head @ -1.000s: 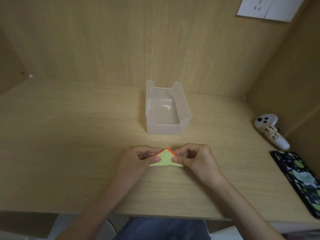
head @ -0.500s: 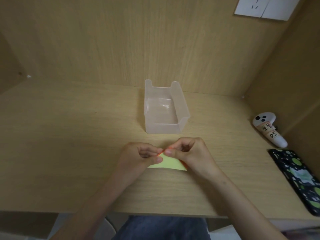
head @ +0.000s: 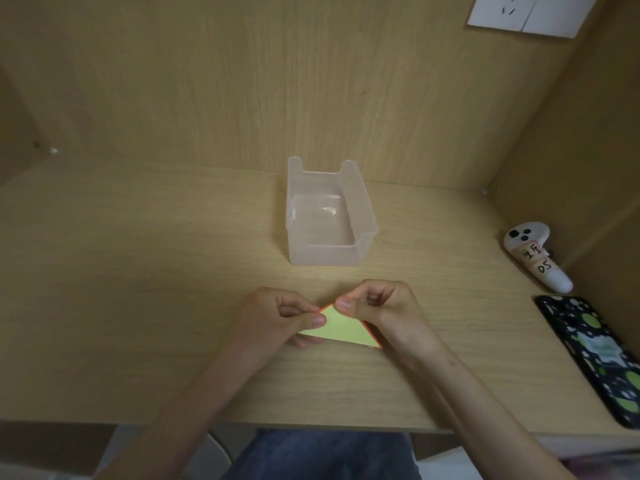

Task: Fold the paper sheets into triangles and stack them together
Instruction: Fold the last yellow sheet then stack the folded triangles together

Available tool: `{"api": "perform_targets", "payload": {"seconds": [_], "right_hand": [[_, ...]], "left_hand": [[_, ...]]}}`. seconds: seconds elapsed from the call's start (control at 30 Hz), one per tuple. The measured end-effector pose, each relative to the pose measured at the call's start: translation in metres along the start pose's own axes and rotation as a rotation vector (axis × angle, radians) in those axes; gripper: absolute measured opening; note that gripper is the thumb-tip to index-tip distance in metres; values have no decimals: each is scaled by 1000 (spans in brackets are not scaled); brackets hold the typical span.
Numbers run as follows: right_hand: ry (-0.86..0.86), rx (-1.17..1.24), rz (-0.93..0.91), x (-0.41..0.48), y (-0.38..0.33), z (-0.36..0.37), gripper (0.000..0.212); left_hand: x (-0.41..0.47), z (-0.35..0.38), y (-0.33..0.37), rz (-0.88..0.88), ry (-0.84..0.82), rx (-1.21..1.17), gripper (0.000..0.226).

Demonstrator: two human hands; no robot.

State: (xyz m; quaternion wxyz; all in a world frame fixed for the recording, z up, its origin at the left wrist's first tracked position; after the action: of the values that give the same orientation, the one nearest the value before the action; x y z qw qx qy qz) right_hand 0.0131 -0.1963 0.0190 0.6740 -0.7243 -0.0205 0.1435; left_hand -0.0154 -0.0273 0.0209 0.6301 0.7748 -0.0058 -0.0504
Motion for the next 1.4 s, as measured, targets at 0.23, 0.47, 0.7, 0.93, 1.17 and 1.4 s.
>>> {"api": "perform_targets", "payload": {"seconds": [0.23,0.47,0.7,0.93,1.17,1.4], "right_hand": [[-161,-117,129,-10,-6,-6,22],[-121,-74,182,-11,-3,-10,21],[-113,-68,230,-10,2,-13,21],[-203,-67,243,-9,-1,-14,18],[-102,-67,236,-6,3,-19,7],[-36,-73,204,-4,2,-18,14]], "left_hand": [[3,-8,-1,28,88,-83,8],[-1,-3,1,21,44,-82,10],[0,-4,0,-17,-58,-61,21],[6,-8,-11,-48,-15,-89,13],[5,-4,-11,26,60,-164,30],[7,-1,-14,114,123,7,23]]}}
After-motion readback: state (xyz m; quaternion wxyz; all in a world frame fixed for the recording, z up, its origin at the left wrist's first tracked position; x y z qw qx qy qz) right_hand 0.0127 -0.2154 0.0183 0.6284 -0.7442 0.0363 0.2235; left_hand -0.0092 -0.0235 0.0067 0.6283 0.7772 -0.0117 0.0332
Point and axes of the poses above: each hand's wrist, its own x-axis towards the middle knuckle, its own z-axis out of the palm, y = z × x, the point moved 3 cm from there along x, towards the middle knuckle, and after that the axes turned 6 degrees about z, right-handed, at the moved point
